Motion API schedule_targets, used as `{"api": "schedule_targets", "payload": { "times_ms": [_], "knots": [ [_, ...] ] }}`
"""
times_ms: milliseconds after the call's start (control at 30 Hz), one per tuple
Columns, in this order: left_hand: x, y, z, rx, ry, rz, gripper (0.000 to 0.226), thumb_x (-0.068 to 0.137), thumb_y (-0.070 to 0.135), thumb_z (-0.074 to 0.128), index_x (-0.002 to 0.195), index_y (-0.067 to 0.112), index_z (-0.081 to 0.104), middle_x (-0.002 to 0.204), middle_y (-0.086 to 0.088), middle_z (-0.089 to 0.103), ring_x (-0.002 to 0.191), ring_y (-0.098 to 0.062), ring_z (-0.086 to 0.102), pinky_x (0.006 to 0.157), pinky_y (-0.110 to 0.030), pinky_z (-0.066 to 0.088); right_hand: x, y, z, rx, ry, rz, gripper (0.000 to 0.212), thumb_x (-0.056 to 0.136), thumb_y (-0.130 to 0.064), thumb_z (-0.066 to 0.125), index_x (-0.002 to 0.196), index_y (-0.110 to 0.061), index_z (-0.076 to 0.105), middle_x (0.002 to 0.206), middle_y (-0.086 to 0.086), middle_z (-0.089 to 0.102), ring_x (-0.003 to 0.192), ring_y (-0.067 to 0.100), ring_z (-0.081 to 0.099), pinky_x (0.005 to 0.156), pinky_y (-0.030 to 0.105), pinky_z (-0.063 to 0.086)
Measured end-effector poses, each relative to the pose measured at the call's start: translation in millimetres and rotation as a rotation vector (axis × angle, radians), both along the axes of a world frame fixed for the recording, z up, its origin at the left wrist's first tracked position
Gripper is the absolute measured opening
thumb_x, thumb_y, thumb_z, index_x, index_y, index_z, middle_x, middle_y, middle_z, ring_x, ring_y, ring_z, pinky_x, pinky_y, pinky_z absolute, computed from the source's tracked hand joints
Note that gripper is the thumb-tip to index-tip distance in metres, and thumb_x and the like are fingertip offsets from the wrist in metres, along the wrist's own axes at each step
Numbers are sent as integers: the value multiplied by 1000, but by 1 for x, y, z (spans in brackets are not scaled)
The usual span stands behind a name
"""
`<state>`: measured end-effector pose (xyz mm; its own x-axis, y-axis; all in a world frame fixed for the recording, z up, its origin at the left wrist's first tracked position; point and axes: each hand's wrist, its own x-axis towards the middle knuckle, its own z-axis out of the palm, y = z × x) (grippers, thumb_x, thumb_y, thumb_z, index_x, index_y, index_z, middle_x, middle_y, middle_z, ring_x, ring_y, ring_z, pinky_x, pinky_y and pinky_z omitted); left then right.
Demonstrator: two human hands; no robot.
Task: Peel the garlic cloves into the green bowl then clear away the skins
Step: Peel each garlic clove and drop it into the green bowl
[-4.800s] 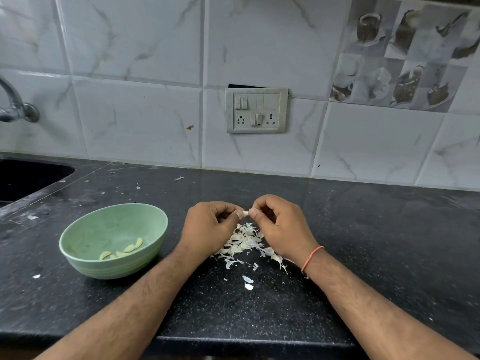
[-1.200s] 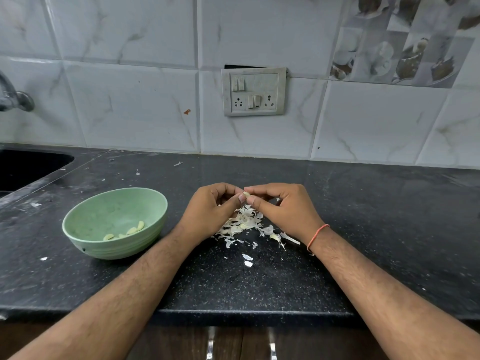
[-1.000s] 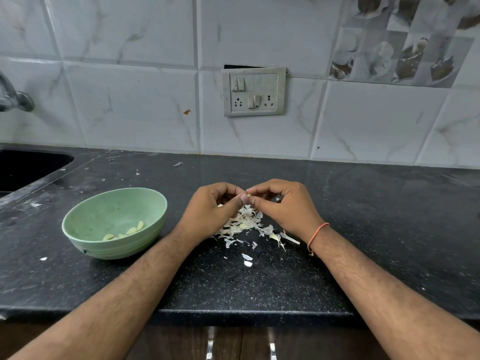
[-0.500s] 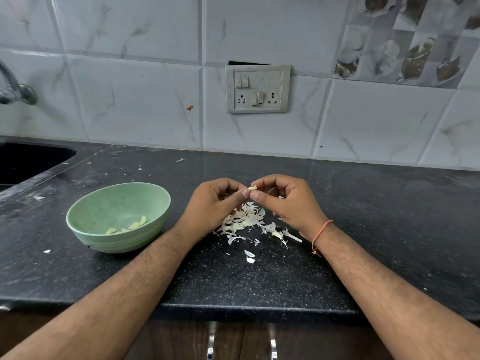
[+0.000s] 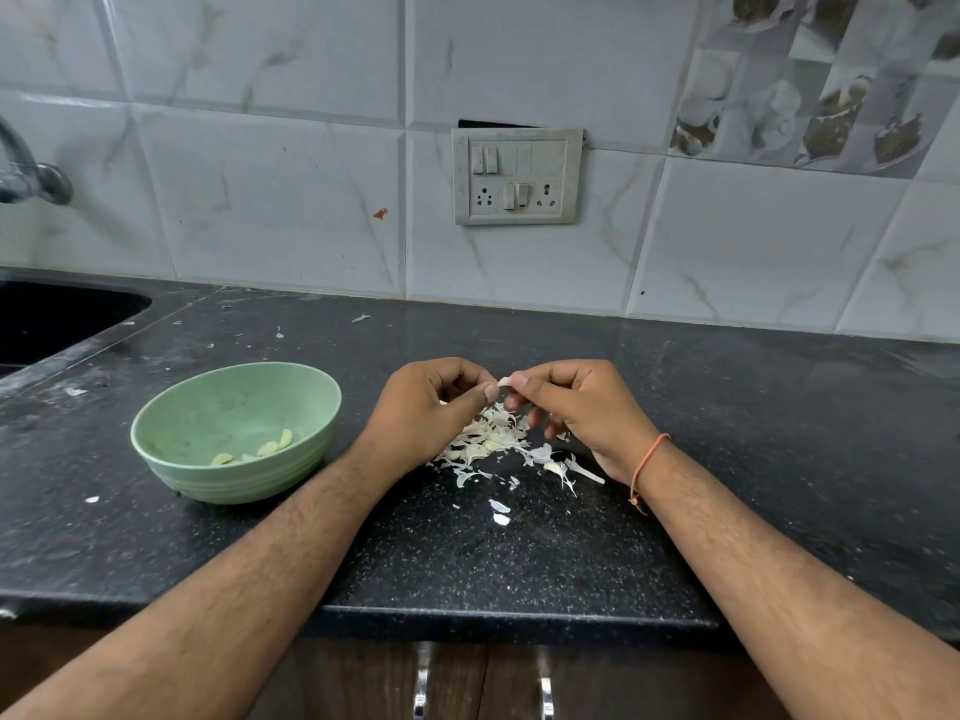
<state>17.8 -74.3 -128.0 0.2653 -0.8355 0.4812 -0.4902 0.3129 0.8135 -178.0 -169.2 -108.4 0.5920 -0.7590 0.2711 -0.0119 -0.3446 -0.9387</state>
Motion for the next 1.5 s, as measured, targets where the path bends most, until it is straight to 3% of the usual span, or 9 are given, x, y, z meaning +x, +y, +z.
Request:
{"api": "schedule_targets", "payload": {
  "times_ms": [167,267,367,467,567,800,1033,1300,1500],
  "knots": [
    [-3,1,3,51,138,-20,7,89,24,76,87,18,77,84,-13,76,73,-17,67,80,-51,64,-1,2,0,-26,20,38,11,98,-18,77,99,-9,83,93,13,81,74,23,65,58,33,48],
    [-4,2,4,96,171,-74,14,84,34,70,88,21,75,87,-9,75,82,-22,70,76,-43,63,-1,3,0,-163,53,5,7,97,-18,77,99,-14,84,87,5,81,70,14,67,57,25,50],
    [-4,1,4,131,164,-103,15,84,35,67,87,21,72,77,-7,65,73,-24,57,69,-40,49,0,4,0,-354,94,-63,6,95,-20,80,99,-20,85,82,-7,81,69,2,69,63,16,50],
    [-7,2,6,124,165,-122,13,86,32,63,84,20,70,74,-4,58,69,-20,47,68,-37,39,2,7,-2,-506,105,-140,6,94,-25,82,97,-28,86,80,-17,79,72,7,74,66,25,58],
    [-7,3,8,117,203,-154,15,88,28,61,87,15,69,75,-1,60,72,-17,50,69,-35,42,5,8,-4,-526,80,-184,5,93,-28,83,96,-30,86,81,-18,79,73,10,75,66,29,60],
    [-8,5,10,171,489,-327,6,85,17,64,82,18,69,85,-9,61,72,-10,55,61,-23,43,2,4,0,-180,-33,34,6,96,-13,77,96,-14,84,80,8,79,74,25,69,58,33,54],
    [-10,5,10,156,485,-329,5,84,17,65,82,18,69,78,-1,62,69,-9,54,59,-22,42,5,6,-3,-234,3,-57,6,97,-20,78,96,-18,84,81,3,80,72,25,72,53,32,55],
    [-10,4,9,160,473,-302,5,83,17,66,80,20,70,79,0,63,71,-10,55,60,-24,41,4,13,5,188,-38,25,13,97,-16,76,99,-4,79,81,10,75,77,23,74,58,32,59],
    [-7,6,10,125,448,-223,6,80,18,63,79,17,69,81,-6,65,70,-11,56,62,-26,44,-5,2,10,231,-128,-109,13,96,-22,78,95,-10,81,86,10,76,78,25,72,54,31,56]
  ]
}}
